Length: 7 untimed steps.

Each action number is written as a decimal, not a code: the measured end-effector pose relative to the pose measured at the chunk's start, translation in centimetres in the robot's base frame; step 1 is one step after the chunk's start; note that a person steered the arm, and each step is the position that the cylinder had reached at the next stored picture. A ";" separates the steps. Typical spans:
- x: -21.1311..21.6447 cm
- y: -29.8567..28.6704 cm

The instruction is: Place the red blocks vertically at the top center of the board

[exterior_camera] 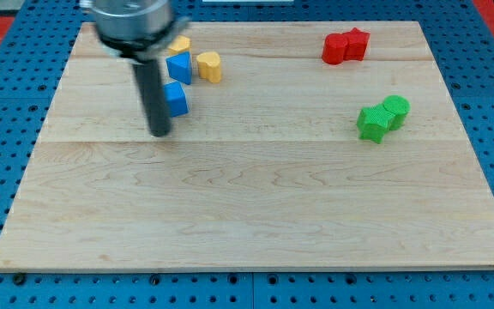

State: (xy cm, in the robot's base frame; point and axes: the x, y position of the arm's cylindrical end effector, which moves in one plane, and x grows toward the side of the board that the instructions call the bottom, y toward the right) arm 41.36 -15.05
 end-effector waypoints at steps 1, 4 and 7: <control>-3.3 5.8; -3.7 17.2; -7.1 37.3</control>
State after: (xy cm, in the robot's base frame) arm 34.28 22.22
